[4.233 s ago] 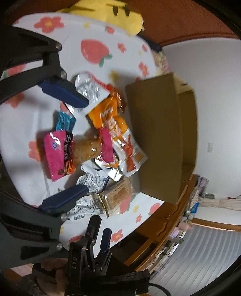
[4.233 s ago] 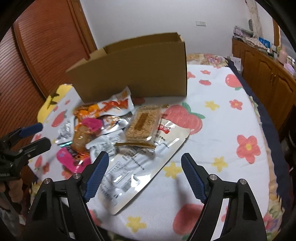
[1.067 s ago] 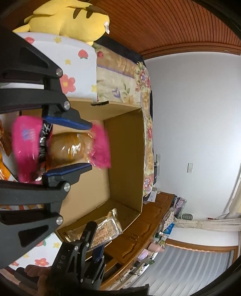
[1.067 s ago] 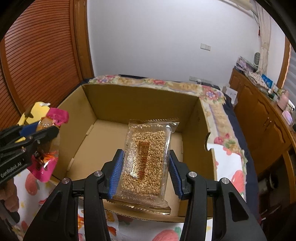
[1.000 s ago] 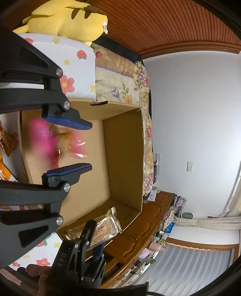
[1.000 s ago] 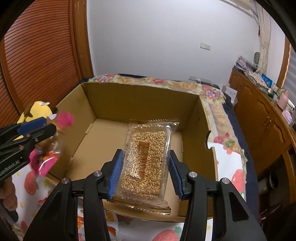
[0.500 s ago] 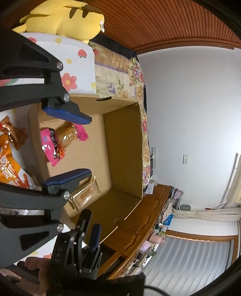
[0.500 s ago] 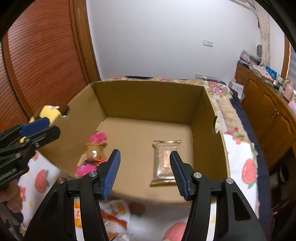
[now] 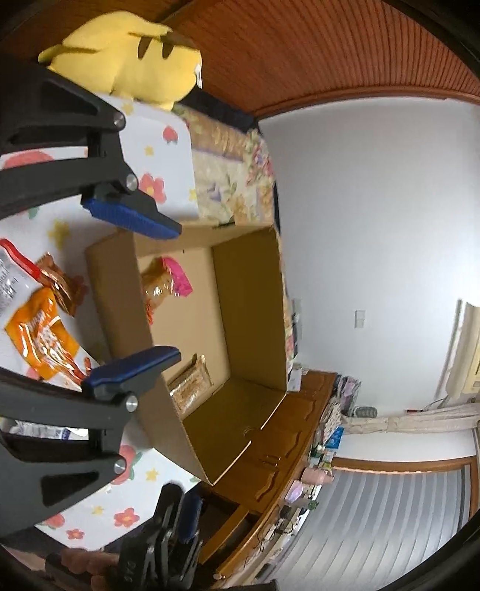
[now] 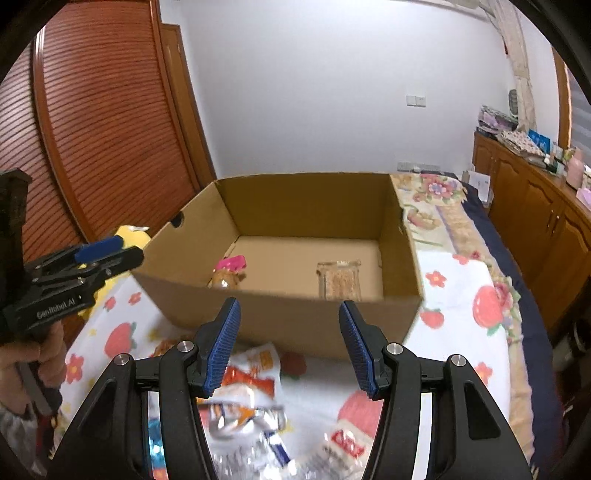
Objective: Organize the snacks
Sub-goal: 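Move both tools back toward the remaining snack packets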
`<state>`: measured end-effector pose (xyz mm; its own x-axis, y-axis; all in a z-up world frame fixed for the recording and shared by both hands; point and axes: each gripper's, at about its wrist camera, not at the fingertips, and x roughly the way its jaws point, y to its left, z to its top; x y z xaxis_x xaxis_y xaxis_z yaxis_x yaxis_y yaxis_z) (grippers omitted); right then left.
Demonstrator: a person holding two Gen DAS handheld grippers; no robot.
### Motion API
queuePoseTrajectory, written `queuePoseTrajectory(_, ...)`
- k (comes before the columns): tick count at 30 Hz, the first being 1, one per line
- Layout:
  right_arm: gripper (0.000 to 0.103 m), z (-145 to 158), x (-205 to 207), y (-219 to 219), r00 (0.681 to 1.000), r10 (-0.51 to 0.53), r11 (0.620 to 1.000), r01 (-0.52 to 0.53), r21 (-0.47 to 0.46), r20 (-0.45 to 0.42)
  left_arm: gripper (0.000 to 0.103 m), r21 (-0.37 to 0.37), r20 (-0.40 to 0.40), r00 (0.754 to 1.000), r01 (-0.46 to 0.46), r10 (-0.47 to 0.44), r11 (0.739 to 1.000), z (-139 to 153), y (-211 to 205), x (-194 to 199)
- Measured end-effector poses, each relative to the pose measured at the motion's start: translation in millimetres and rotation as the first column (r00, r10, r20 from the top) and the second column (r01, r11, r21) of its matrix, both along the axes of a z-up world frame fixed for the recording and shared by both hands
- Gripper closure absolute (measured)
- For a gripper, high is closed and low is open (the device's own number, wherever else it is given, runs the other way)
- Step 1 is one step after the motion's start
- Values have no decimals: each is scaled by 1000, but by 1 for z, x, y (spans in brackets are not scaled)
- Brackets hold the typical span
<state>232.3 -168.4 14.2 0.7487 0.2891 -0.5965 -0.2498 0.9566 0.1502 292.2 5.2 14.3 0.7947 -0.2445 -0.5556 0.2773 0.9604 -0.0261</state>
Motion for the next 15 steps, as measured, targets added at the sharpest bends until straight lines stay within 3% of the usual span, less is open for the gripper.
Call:
queuePoseTrajectory(4,41,-15,-26,-11,1000,4,1000,-5,-1,-14,39,-4,13,999,34,-34,999,-1,4,-22)
queuePoseTrajectory(8,30,-37,-45,-20,999,0,1000,-1,-14,-53,12,-7,33,998,61,-60,998,-8,2,-48)
queuePoseTrajectory(12,28,-58,-60,-28,996,-6,1000,4,-27,-86,12,-22,20,997,81,-81,996,-20,-2,-67)
queuePoseTrajectory(15,20,-69,-71,-33,995,-13,999,9,-36,-101,12,-32,2,995,97,-96,995,-32,-8,-76)
